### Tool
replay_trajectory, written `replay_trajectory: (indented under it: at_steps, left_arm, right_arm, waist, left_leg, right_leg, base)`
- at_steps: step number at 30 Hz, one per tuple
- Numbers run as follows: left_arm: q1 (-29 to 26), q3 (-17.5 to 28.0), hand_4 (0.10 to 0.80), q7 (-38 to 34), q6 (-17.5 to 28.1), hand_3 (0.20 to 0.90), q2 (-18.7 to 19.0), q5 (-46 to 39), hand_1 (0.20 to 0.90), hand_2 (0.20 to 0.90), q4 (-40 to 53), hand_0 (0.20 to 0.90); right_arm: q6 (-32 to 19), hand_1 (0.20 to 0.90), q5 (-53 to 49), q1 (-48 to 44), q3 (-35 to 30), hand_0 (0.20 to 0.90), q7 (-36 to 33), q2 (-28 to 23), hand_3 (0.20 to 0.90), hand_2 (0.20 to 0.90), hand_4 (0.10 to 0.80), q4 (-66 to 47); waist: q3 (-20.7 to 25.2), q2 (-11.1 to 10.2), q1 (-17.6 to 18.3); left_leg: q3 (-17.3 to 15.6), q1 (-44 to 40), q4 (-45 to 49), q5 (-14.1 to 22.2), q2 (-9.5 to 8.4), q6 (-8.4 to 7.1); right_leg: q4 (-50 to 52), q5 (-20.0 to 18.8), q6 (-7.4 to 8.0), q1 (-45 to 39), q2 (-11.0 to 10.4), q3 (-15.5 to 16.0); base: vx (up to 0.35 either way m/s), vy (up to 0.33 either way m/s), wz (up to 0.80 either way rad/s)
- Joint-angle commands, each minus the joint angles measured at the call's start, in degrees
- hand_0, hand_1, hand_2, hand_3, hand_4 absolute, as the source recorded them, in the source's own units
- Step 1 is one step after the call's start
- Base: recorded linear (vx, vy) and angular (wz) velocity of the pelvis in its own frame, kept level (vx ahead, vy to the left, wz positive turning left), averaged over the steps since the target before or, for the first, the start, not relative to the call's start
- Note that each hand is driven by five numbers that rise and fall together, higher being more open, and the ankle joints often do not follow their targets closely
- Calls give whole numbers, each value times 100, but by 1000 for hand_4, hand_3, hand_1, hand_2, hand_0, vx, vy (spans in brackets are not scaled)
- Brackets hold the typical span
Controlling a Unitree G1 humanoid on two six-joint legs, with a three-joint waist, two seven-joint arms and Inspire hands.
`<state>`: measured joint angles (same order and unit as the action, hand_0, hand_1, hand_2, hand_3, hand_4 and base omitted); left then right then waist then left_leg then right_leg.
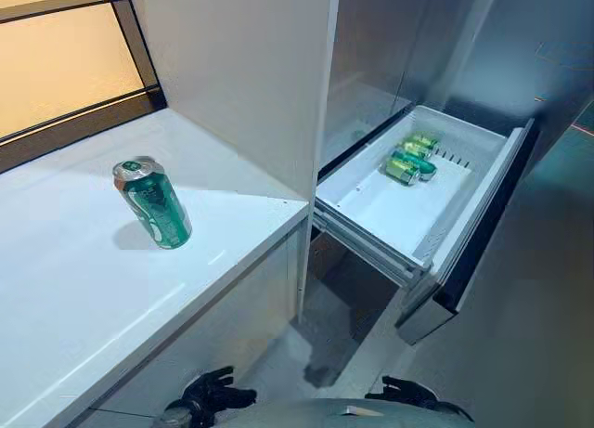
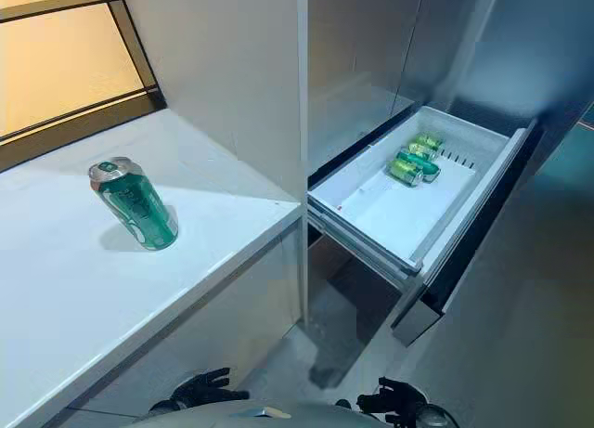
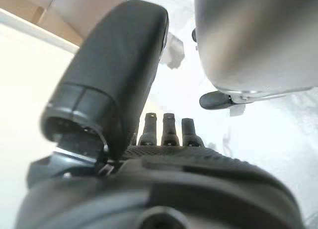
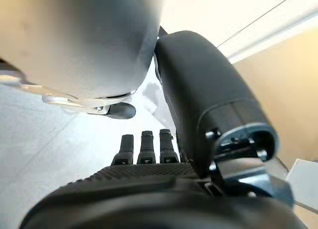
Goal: Put drinks into fridge and close the fridge
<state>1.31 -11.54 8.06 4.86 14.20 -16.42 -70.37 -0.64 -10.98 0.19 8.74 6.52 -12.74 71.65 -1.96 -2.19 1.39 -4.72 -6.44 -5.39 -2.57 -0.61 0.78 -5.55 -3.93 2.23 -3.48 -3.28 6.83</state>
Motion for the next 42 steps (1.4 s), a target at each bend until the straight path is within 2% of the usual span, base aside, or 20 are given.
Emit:
replay_trajectory:
  at_steps: [1, 8, 14, 17, 24, 30, 33, 36, 37, 39, 41, 42]
  left_arm:
    - [-490, 33, 800, 44, 310, 900, -76, -288, 900, 900, 17, 900]
    - [-511, 13, 800, 225, 240, 900, -55, -224, 900, 900, 120, 900]
    - [-468, -129, 800, 469, 400, 900, -76, -199, 900, 900, 197, 900]
    - [-479, -159, 800, 858, 294, 900, -112, -268, 900, 900, 177, 900]
    - [-454, -322, 800, 934, 487, 900, -160, -234, 900, 900, 267, 900]
    - [-451, -505, 800, 1177, 867, 900, -165, 13, 900, 900, 431, 900]
    - [-502, -703, 800, 1192, 1254, 900, -116, 319, 900, 900, 642, 900]
    - [-599, -1128, 800, 1147, 1809, 900, 26, 971, 900, 900, 1076, 900]
    - [-660, -1400, 800, 914, 2085, 900, 140, 1508, 900, 900, 1410, 900]
    - [-760, -1710, 800, 908, 2210, 900, 302, 1767, 900, 900, 1849, 900]
    - [-980, -2053, 800, 432, 2380, 900, 541, 2061, 900, 900, 2474, 900]
    - [-1089, -2110, 800, 328, 2277, 900, 627, 2085, 900, 900, 2795, 900]
  right_arm:
    - [-5, 900, 199, -170, 178, 900, 34, -192, 900, 900, 800, 160]
    - [33, 900, 234, -194, 219, 900, 12, -210, 900, 900, 800, 158]
    - [32, 900, 380, -176, 231, 900, 14, -201, 900, 900, 800, 147]
    - [36, 900, 404, -189, 276, 900, 25, -188, 900, 900, 800, 151]
    - [34, 900, 430, -190, 320, 900, 118, -168, 900, 900, 800, 102]
    - [72, 900, 456, -174, 364, 900, 99, -144, 900, 900, 800, 96]
    - [115, 900, 494, -187, 391, 900, 149, -183, 900, 900, 800, 71]
    - [143, 900, 494, -202, 474, 900, 195, -236, 900, 900, 800, 24]
    - [171, 900, 467, -208, 532, 900, 196, -270, 900, 900, 800, -23]
    - [186, 900, 442, -218, 591, 900, 204, -326, 900, 900, 800, -83]
    - [208, 900, 462, -230, 682, 900, 212, -391, 900, 900, 800, -173]
    - [236, 900, 464, -234, 709, 900, 213, -411, 900, 900, 800, -222]
  waist:
    - [-80, 111, -17]
    - [-75, 114, -40]
    - [-67, 127, -45]
    - [-70, 118, -41]
    - [-93, 115, -45]
    - [-93, 113, -44]
    - [-101, 111, -36]
    - [-131, 121, -10]
    - [-140, 134, 7]
    - [-150, 152, 30]
    - [-163, 169, 74]
    - [-170, 168, 81]
  left_leg:
    - [140, -102, 53, 578, 120, -198]
    - [138, -128, 63, 592, 111, -191]
    - [153, -155, 46, 608, 90, -174]
    - [157, -165, 42, 618, 82, -173]
    - [170, -179, 39, 643, 60, -148]
    - [167, -190, 39, 661, 56, -147]
    - [160, -186, 39, 666, 54, -155]
    - [129, -184, 39, 667, 61, -167]
    - [118, -178, 39, 667, 65, -174]
    - [104, -164, 39, 666, 69, -172]
    - [115, -138, 39, 658, 67, -180]
    - [114, -130, 39, 659, 67, -178]
  right_leg:
    - [119, 475, 318, -332, 44, 73]
    - [124, 472, 327, -359, 26, 108]
    - [125, 476, 332, -375, 25, 105]
    - [132, 474, 342, -373, 13, 114]
    - [156, 477, 350, -366, -2, 111]
    - [151, 466, 366, -377, -9, 119]
    - [154, 456, 384, -363, -18, 125]
    - [159, 439, 402, -348, -23, 127]
    - [161, 434, 411, -337, -22, 122]
    - [174, 436, 425, -312, -22, 113]
    - [180, 424, 451, -278, -25, 88]
    - [173, 420, 453, -271, -26, 87]
  base:
    - [0, 0, 0]
    - [0, 0, 0]
    - [0, 0, 0]
    - [0, 0, 0]
    - [0, 0, 0]
    - [0, 0, 0]
    - [0, 0, 0]
    - [0, 0, 0]
    - [0, 0, 0]
    - [0, 0, 0]
    - [0, 0, 0]
    - [0, 0, 0]
